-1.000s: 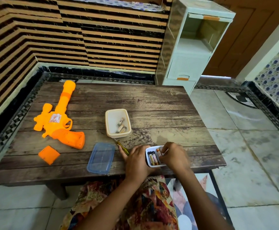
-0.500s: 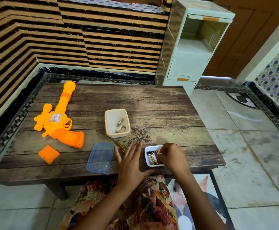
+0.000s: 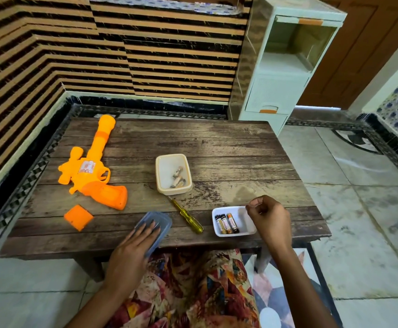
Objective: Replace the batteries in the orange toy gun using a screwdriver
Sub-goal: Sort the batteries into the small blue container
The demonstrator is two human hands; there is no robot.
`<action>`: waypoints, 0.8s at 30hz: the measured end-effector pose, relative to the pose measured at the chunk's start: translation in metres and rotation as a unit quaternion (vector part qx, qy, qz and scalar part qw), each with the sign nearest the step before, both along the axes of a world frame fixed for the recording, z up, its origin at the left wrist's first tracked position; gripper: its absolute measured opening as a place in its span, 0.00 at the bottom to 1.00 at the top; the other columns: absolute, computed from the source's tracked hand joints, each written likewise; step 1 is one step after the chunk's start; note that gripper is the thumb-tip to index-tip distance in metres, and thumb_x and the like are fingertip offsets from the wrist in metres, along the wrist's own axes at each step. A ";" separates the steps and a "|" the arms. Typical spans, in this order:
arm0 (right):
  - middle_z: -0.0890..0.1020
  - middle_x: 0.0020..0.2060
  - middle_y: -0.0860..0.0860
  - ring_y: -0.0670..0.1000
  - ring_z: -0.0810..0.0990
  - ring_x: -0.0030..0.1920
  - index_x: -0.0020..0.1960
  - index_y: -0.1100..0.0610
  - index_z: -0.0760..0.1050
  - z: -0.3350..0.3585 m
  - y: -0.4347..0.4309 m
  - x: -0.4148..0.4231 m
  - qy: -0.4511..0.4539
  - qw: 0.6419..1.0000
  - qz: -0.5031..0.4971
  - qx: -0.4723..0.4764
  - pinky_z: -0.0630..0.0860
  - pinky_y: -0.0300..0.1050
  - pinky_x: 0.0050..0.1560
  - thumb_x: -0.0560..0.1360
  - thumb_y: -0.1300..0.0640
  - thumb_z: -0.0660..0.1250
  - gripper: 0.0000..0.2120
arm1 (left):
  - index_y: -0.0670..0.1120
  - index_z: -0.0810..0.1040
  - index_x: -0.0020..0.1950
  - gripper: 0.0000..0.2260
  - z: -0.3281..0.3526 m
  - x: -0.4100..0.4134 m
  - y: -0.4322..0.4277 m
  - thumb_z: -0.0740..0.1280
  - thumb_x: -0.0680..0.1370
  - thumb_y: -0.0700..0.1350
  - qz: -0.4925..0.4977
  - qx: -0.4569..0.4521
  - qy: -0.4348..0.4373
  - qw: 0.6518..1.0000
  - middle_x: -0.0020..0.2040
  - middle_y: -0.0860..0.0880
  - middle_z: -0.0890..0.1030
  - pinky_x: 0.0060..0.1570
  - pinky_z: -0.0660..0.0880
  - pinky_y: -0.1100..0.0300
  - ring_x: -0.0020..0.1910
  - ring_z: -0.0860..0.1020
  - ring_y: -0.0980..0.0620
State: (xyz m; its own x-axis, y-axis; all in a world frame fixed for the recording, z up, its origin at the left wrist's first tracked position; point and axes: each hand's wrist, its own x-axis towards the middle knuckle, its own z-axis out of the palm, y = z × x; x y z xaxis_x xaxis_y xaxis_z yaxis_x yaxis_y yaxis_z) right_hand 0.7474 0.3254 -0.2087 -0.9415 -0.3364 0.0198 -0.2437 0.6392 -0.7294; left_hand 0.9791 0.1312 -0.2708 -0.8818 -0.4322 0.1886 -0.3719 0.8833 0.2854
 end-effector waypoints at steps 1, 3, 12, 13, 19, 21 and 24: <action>0.81 0.32 0.46 0.49 0.79 0.36 0.40 0.53 0.78 0.001 0.001 0.000 -0.006 1.000 -0.003 -0.021 0.77 0.47 0.39 0.72 0.58 0.69 0.02 | 0.43 0.77 0.61 0.35 0.007 0.001 0.001 0.78 0.55 0.28 0.002 0.011 0.018 1.000 0.59 0.46 0.80 0.66 0.64 0.63 0.56 0.79 0.46; 0.80 0.31 0.47 0.47 0.79 0.34 0.41 0.54 0.78 0.005 0.001 -0.001 -0.029 0.996 -0.006 -0.080 0.76 0.45 0.39 0.72 0.60 0.70 0.02 | 0.43 0.80 0.58 0.30 0.028 -0.004 0.009 0.75 0.59 0.25 0.012 0.055 0.075 0.996 0.54 0.46 0.82 0.52 0.76 0.57 0.49 0.82 0.48; 0.84 0.37 0.46 0.40 0.81 0.37 0.55 0.61 0.77 0.012 -0.005 0.002 -0.246 0.926 0.148 -0.247 0.78 0.33 0.37 0.70 0.69 0.68 0.14 | 0.49 0.74 0.48 0.11 0.078 -0.108 0.060 0.71 0.72 0.37 0.079 0.560 0.148 0.811 0.48 0.51 0.80 0.40 0.77 0.64 0.45 0.79 0.55; 0.84 0.33 0.46 0.41 0.81 0.34 0.55 0.64 0.77 0.008 -0.004 0.001 -0.248 0.927 0.115 -0.256 0.78 0.34 0.36 0.70 0.70 0.67 0.13 | 0.48 0.74 0.49 0.11 0.073 -0.117 0.064 0.72 0.71 0.38 0.078 0.542 0.137 0.825 0.48 0.51 0.79 0.43 0.77 0.63 0.46 0.78 0.55; 0.82 0.37 0.51 0.43 0.77 0.33 0.51 0.64 0.78 -0.008 0.014 -0.012 -0.218 0.946 -0.046 -0.237 0.74 0.30 0.31 0.73 0.67 0.67 0.08 | 0.47 0.77 0.58 0.15 0.050 -0.133 0.070 0.71 0.73 0.45 0.097 0.362 0.122 0.919 0.54 0.53 0.77 0.39 0.72 0.66 0.38 0.76 0.57; 0.82 0.39 0.53 0.45 0.77 0.35 0.50 0.63 0.79 -0.015 0.015 -0.013 -0.211 0.950 -0.060 -0.220 0.76 0.31 0.33 0.73 0.67 0.67 0.06 | 0.46 0.77 0.58 0.14 0.044 -0.129 0.067 0.70 0.73 0.46 0.101 0.338 0.101 0.930 0.55 0.53 0.76 0.36 0.70 0.70 0.36 0.75 0.59; 0.83 0.45 0.54 0.49 0.79 0.42 0.50 0.63 0.80 -0.026 0.010 -0.012 -0.203 0.962 -0.071 -0.168 0.77 0.44 0.45 0.72 0.64 0.70 0.08 | 0.45 0.78 0.58 0.14 0.040 -0.125 0.066 0.70 0.74 0.47 0.089 0.332 0.076 0.936 0.52 0.51 0.80 0.35 0.71 0.69 0.37 0.77 0.57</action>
State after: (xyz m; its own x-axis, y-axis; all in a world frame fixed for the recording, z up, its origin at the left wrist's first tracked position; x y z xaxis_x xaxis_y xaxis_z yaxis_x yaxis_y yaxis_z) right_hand 0.7353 0.3358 -0.2348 -0.9307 -0.2429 -0.2735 0.1765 0.3565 -0.9175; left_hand 0.8537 0.1969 -0.2312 -0.7697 -0.6359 -0.0566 -0.4072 0.4206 0.8107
